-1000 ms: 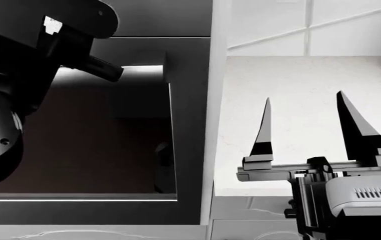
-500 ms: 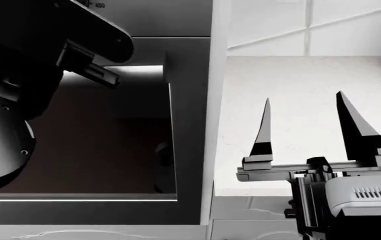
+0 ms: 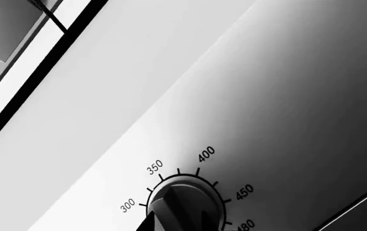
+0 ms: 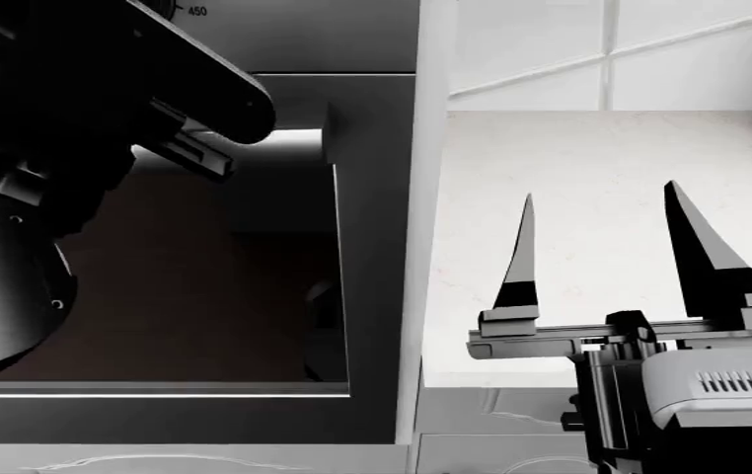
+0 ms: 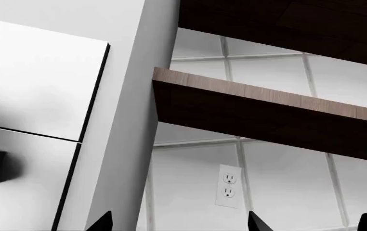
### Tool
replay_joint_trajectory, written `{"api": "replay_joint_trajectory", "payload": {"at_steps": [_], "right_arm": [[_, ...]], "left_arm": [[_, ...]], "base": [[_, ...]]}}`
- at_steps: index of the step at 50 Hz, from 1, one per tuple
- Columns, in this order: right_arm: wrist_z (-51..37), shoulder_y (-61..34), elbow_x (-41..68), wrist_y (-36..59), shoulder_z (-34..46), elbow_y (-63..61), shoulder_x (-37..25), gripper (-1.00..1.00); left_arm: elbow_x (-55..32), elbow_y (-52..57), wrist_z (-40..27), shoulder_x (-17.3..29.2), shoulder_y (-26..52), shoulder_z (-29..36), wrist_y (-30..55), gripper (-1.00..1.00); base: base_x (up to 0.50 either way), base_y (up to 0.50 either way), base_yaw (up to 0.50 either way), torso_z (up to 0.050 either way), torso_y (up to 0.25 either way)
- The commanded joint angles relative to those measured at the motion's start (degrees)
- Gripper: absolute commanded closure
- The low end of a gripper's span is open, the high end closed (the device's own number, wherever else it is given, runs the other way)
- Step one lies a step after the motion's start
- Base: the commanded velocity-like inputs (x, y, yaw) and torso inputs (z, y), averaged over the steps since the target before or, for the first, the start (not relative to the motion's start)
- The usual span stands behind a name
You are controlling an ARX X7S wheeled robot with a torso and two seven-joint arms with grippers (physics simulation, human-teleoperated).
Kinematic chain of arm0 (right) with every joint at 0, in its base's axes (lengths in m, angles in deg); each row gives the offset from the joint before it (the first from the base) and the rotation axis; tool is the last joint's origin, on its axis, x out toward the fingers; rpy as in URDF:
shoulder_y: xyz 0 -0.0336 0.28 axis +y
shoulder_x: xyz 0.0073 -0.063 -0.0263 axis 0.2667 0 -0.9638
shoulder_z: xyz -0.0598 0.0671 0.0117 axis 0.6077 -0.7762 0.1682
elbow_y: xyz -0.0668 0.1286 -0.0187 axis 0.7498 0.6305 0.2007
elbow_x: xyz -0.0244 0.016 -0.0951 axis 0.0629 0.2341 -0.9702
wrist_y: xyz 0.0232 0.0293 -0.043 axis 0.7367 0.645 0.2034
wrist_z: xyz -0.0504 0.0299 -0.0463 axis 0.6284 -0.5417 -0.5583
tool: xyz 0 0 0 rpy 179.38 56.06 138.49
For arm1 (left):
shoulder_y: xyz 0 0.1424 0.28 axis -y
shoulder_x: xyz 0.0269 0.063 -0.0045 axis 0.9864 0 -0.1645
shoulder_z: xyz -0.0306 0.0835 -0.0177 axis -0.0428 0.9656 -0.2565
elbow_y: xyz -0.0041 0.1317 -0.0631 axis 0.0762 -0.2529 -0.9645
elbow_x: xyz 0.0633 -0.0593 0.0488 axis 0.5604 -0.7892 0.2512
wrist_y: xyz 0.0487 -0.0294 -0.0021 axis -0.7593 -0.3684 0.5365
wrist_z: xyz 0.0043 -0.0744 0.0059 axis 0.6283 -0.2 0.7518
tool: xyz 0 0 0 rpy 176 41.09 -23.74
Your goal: Preheat the oven by turning the temperature knob.
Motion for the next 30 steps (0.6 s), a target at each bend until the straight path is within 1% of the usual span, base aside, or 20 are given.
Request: {"api": "replay_joint_trajectory", "payload": {"at_steps": [1, 18, 20, 30], "right_arm": [[-0.2, 0.0, -0.1, 0.0, 0.4, -0.2, 0.0, -1.00], [-0.4, -0.3, 0.1, 0.1, 0.4, -0.2, -0.3, -1.00], [-0.5, -0.3, 0.2, 0.1, 0.4, -0.1, -0.3, -1.00], [-0.7, -0.3, 0.1, -0.2, 0.7, 0.2, -0.5, -1.00]], "left_arm": [[-10.7, -24.5, 11.0, -4.5, -0.6, 3.7, -5.7, 1.00], [-8.6, -23.8, 12.3, -4.4, -0.4, 5.6, -6.2, 1.00], [-7.2, -23.3, 13.0, -4.2, -0.4, 6.5, -6.4, 1.00], [-5.8, -23.0, 14.3, -3.9, -0.2, 8.1, -6.3, 1.00]], "base": [[0.02, -0.01, -0.02, 0.000, 0.000], [0.02, -0.01, -0.02, 0.002, 0.000], [0.02, -0.01, -0.02, 0.000, 0.000], [0.02, -0.01, -0.02, 0.002, 0.000]]}}
